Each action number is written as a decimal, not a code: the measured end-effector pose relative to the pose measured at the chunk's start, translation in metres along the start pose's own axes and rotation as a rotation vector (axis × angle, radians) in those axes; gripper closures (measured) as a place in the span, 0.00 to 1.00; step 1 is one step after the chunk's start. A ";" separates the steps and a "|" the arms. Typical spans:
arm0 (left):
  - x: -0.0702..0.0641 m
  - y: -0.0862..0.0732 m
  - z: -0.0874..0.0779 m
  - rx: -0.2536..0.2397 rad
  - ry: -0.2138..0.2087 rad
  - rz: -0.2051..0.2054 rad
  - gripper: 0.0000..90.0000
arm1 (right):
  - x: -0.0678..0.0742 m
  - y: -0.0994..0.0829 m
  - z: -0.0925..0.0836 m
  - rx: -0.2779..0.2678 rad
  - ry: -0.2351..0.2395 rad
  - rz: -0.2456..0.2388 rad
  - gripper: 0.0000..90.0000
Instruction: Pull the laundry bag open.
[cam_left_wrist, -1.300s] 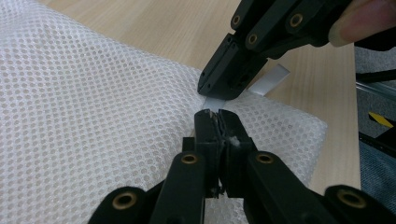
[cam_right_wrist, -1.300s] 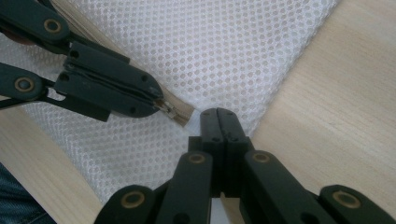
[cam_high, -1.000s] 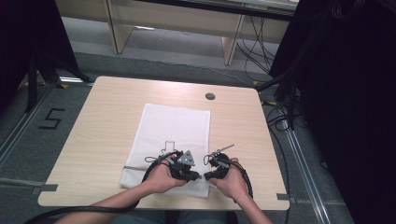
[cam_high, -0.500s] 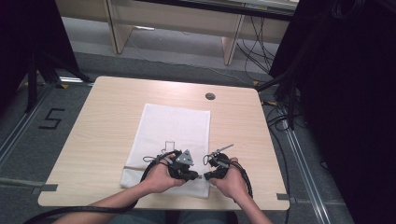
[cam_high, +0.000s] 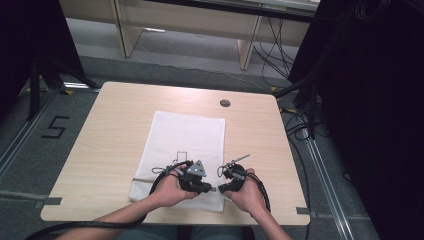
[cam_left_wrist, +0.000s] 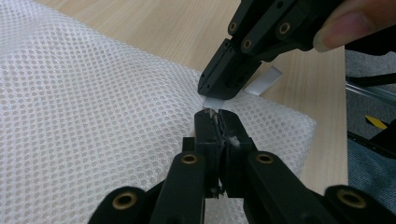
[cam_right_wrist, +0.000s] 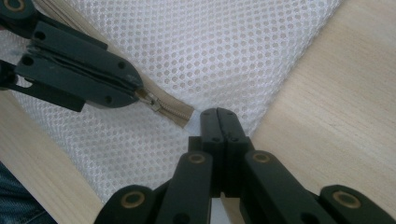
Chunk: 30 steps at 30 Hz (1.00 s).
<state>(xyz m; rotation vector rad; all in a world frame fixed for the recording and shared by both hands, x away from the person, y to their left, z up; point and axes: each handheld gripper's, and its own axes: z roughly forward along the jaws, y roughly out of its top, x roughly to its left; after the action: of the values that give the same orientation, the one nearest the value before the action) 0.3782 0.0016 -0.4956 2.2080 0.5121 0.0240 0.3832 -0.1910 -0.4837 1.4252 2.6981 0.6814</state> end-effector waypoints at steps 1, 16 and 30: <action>0.001 0.000 0.000 0.001 -0.001 0.014 0.97 | 0.000 0.000 0.000 -0.003 -0.001 0.001 1.00; 0.000 -0.002 -0.003 0.001 0.002 0.004 0.97 | 0.000 0.000 0.000 -0.001 -0.003 -0.009 1.00; 0.001 -0.003 -0.006 -0.003 0.002 -0.004 0.97 | 0.000 0.000 0.001 -0.003 -0.002 -0.008 1.00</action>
<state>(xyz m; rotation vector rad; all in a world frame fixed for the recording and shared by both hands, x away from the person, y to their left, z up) 0.3769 0.0083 -0.4946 2.2040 0.5172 0.0253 0.3834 -0.1910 -0.4842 1.4134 2.6984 0.6832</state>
